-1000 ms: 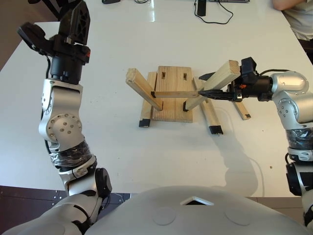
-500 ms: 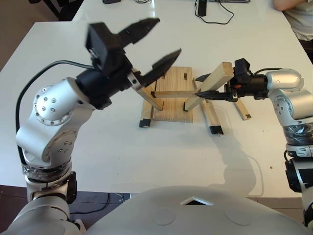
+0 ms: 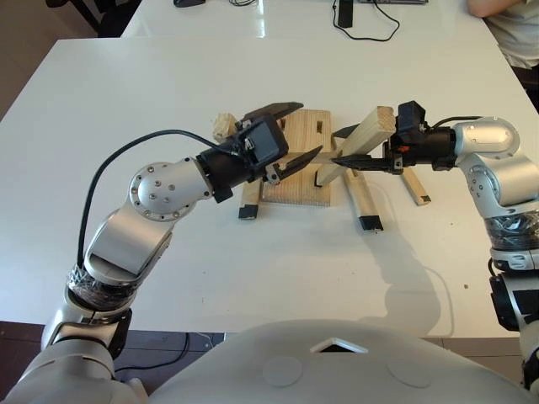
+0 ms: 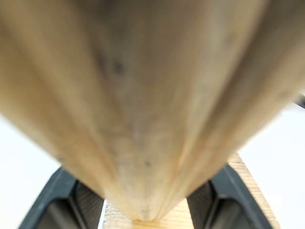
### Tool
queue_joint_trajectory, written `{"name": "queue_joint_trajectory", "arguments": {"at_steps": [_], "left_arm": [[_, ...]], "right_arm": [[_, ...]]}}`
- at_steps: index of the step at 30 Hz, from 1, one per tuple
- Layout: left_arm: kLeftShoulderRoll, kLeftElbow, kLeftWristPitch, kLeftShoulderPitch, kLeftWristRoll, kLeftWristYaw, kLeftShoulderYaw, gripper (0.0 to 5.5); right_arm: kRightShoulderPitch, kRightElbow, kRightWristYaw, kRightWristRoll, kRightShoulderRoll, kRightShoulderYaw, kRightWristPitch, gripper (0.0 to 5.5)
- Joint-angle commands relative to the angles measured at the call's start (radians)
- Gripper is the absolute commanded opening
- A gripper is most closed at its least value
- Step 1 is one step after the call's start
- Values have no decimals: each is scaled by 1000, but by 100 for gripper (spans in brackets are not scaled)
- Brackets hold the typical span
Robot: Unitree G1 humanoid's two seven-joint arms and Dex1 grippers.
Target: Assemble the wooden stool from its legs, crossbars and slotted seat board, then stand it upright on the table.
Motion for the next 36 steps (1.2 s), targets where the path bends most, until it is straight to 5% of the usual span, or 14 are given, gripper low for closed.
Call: {"name": "queue_joint_trajectory", "arguments": {"at_steps": [1, 33, 36], "left_arm": [[16, 41, 16, 11, 109, -14, -74, 333], [-190, 283, 15, 28, 376, -35, -225, 304], [-190, 326, 0, 15, 377, -55, -225, 261]], "right_arm": [[27, 25, -21, -95, -18, 38, 23, 203], [-58, -12, -4, -46, 2, 59, 163, 203], [-52, -11, 5, -59, 3, 73, 146, 203]]}}
